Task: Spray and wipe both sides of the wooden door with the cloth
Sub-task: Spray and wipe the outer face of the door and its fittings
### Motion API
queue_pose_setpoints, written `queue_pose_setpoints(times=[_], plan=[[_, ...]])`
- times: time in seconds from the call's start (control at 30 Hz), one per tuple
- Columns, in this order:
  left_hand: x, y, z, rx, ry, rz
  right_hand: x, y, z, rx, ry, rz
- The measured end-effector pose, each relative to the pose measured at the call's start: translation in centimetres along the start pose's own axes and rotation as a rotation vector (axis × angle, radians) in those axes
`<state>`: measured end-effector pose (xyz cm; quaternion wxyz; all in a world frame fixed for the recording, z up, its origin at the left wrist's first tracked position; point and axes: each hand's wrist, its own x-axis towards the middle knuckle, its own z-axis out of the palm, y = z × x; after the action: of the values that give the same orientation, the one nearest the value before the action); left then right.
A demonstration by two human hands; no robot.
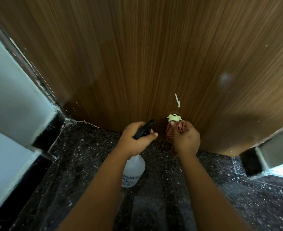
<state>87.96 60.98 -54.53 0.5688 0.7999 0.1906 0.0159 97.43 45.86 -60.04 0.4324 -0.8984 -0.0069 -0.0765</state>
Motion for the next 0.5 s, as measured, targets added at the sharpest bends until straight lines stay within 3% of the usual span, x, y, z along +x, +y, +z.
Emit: queue_pose_setpoints(times=[0.17,0.27,0.4,0.5], plan=[[0.1,0.3,0.2,-0.001,0.002,-0.011,1.0,-1.2,-1.3,-0.182,-0.105,0.008],[0.0,0.6,0.3,-0.003,0.005,-0.011,1.9,-1.6,-3.3,-0.057,-0.225,0.139],[0.0,0.8,0.4,0.015,0.009,0.011,3.3,-3.0,-4.8,0.209,-0.052,0.234],[-0.1,0.7,0.5,0.013,0.015,0.004,1.5,-3.9,-3.8,0.145,0.044,0.058]])
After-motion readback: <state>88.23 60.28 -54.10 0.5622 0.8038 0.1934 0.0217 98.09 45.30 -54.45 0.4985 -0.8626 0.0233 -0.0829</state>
